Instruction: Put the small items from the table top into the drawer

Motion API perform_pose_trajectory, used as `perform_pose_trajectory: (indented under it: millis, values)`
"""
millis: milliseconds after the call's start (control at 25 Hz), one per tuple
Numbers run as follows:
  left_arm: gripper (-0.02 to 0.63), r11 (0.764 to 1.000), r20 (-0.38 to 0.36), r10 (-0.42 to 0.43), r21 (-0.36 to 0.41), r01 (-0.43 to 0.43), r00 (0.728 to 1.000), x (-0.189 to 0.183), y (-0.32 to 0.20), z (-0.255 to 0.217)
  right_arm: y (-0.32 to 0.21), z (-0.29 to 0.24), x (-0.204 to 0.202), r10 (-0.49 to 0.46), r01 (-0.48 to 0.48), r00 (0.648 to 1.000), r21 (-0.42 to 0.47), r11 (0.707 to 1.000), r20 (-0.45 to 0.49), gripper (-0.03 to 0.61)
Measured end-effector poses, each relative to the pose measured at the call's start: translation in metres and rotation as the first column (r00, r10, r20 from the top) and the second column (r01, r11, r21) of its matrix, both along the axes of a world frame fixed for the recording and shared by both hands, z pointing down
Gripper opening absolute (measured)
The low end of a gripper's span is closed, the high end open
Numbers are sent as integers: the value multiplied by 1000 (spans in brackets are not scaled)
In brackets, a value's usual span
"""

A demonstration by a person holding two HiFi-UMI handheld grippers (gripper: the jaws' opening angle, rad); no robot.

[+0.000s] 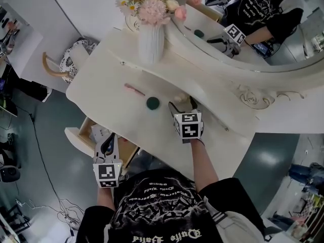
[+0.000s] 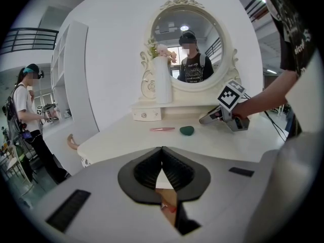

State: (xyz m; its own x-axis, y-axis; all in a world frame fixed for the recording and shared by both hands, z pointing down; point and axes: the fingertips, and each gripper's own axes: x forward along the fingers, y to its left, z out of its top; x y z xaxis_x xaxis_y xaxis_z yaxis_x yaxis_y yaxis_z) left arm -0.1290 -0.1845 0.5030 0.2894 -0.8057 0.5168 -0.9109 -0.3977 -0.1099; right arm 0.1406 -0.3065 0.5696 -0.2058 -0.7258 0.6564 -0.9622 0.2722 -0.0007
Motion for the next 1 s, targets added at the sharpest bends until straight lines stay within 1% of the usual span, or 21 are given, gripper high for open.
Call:
perform_pose_trajectory:
  millis: [120,240,320,400,440,600,680,1000]
  values:
    - [15,1000,4,-10,-6,10,1000,-3,1,1,-2,4,1,6,-6,1000,-29,1000,1,373]
    - [15,1000,4,-13,-12,13,1000,-4,1,2,-3,5,1,2,-1,1000,-39,999,15,372]
    - [15,1000,3,-14,-12,14,1000,-5,1,2,-3,6,1,-9,9,1000,-45,999,9,368]
    - [15,1000,2,-16,-11,16,1000,-6,0,2,-3,7,1,-20,19,1000,-50,999,-7,355]
    - [15,1000,2,-16,-11,16,1000,-6,0,2,-3,8,1,-22,21,1000,-50,999,-15,330]
    - [15,1000,2,-18,-10,18,1000,-7,0,2,-3,9,4,-26,25,999,-43,999,-42,311]
    - [15,1000,3,-19,-10,19,1000,-8,-1,2,-2,8,5,-26,24,998,-37,999,-56,270]
    - [15,1000,-3,-21,-9,21,1000,-7,-1,3,0,4,6,-39,38,996,-16,999,-75,238]
